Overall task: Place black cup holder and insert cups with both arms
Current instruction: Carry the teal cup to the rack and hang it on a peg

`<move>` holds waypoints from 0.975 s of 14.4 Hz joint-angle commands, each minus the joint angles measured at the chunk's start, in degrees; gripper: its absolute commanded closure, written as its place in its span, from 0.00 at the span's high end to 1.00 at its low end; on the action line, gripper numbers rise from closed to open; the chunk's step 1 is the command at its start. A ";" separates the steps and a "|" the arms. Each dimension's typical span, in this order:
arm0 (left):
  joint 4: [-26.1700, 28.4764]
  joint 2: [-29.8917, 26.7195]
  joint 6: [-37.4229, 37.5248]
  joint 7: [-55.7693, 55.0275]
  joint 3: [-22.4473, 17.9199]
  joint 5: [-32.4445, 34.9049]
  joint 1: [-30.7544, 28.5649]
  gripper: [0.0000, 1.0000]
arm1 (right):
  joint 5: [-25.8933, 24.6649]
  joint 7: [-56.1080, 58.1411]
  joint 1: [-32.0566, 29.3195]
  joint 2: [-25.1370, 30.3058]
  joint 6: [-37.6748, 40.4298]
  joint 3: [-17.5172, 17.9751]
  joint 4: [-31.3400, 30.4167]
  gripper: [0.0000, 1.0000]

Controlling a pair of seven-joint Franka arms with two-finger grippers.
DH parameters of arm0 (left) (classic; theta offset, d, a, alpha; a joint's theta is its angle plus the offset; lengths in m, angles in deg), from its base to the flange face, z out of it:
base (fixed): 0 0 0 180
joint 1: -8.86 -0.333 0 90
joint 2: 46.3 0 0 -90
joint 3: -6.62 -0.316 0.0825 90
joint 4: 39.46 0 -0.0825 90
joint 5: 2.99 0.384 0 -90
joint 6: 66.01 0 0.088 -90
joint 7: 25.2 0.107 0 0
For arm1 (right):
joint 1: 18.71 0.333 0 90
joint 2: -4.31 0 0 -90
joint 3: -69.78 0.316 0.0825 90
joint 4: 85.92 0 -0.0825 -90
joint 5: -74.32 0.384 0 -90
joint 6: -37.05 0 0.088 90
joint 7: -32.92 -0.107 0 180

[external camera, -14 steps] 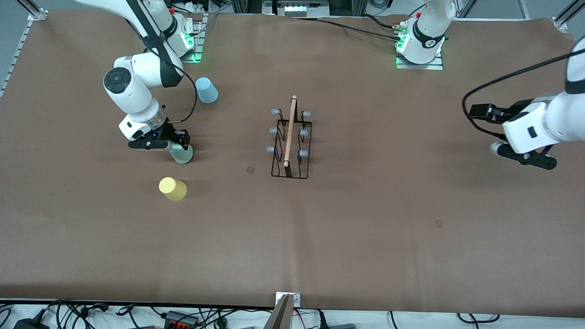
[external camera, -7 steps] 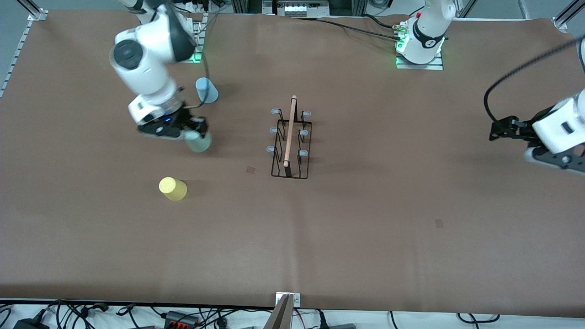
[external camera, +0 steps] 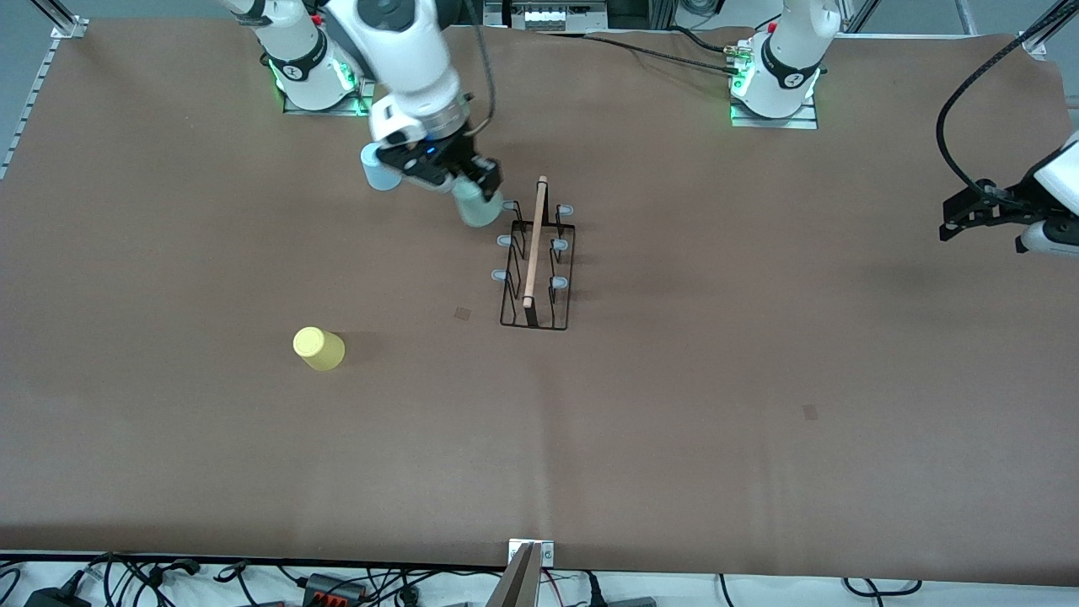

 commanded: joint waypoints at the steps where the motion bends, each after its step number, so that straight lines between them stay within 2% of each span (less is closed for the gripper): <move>1: 3.12 -2.17 -1.00 0.54 -1.16 -1.33 1.05 1.00 | -0.83 -2.98 1.16 -2.27 0.90 -0.17 2.26 0.23; 3: 2.41 0.29 -0.82 0.63 -1.16 -1.51 -0.09 1.00 | -1.96 -3.16 1.60 -3.76 0.46 -0.17 2.34 0.23; 8: 2.24 0.91 -0.82 0.45 -1.07 -1.59 -1.93 1.00 | -4.26 -3.42 2.48 -7.36 -1.47 -0.17 2.26 0.24; 10: 1.63 1.00 -0.91 0.10 -1.16 -5.36 -4.21 1.00 | -4.26 -3.51 2.39 -7.89 -2.18 -0.17 2.43 0.25; 11: 1.45 1.34 -1.60 0.10 -1.16 -5.46 -4.57 1.00 | -4.26 -3.51 2.39 -8.15 -2.53 -0.17 2.52 0.42; 12: -0.29 3.78 -1.35 0.10 -1.07 -5.20 -4.66 1.00 | -4.26 -3.42 2.39 -8.42 -2.79 -0.17 2.52 0.99; 14: -4.51 5.48 2.85 -0.08 -1.16 -4.76 -5.10 1.00 | -4.26 -2.46 2.05 -8.34 -2.79 -0.35 2.78 1.00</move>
